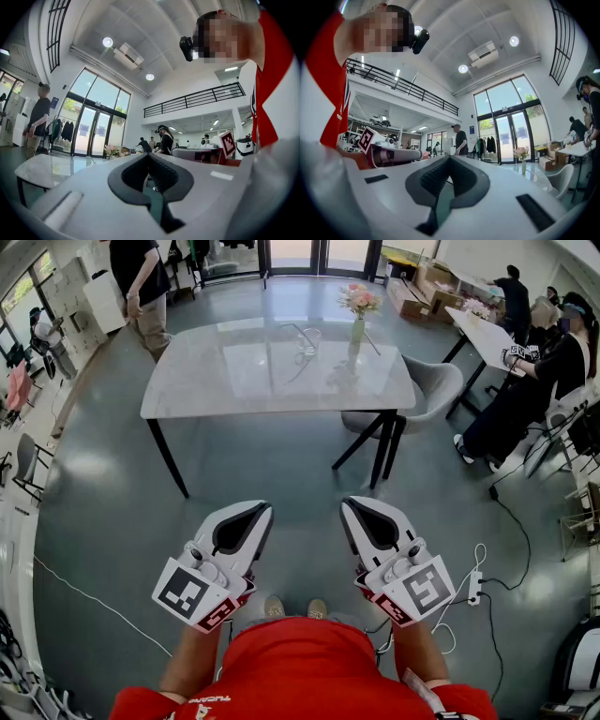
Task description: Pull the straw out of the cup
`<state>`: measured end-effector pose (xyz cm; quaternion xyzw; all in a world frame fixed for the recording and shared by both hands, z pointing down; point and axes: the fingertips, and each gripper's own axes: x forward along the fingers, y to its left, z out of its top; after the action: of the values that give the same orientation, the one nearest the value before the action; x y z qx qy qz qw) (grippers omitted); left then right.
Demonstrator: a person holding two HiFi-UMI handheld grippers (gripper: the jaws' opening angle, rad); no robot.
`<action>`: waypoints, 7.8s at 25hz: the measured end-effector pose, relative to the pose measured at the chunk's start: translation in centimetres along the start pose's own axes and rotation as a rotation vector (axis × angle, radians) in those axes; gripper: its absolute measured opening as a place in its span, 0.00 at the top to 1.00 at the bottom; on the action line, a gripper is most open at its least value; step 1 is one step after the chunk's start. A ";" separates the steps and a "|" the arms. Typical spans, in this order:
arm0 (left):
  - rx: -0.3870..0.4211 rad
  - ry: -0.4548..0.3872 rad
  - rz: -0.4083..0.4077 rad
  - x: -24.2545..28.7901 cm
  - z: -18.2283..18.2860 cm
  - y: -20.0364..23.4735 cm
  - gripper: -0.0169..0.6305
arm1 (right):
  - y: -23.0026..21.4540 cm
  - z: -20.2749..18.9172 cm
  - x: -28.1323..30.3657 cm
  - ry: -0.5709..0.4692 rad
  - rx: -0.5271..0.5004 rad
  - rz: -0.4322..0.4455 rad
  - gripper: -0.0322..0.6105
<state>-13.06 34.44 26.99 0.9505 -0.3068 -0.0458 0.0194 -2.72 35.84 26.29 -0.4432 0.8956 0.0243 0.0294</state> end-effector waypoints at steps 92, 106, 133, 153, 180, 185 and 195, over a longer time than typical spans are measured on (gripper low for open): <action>0.032 -0.014 0.180 39.2 -6.0 43.9 0.96 | -42.0 -10.5 42.2 0.123 -0.034 0.047 0.95; 0.008 0.020 0.249 44.0 -8.8 48.4 0.96 | -47.9 -18.0 49.9 0.284 -0.073 0.151 0.79; -0.061 0.070 0.146 46.8 -13.1 52.6 0.96 | -51.1 -31.7 59.9 0.673 -0.347 0.125 0.86; -0.054 0.085 0.093 48.3 -12.4 52.3 0.96 | -54.2 -17.0 56.7 0.288 -0.167 -0.032 0.92; -0.058 0.045 0.021 48.8 -10.3 50.4 0.96 | -51.1 -12.1 45.4 0.073 0.145 -0.109 0.92; -0.059 0.043 0.032 48.6 -10.0 50.7 0.96 | -51.1 -12.0 45.5 0.071 0.145 -0.108 0.92; -0.061 0.042 0.040 48.7 -10.1 50.6 0.97 | -51.8 -11.4 45.6 0.053 0.138 -0.116 0.92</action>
<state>-2.16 -35.00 36.71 0.9439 -0.3236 -0.0348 0.0554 10.55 -32.51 33.34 -0.4919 0.8684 -0.0512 0.0374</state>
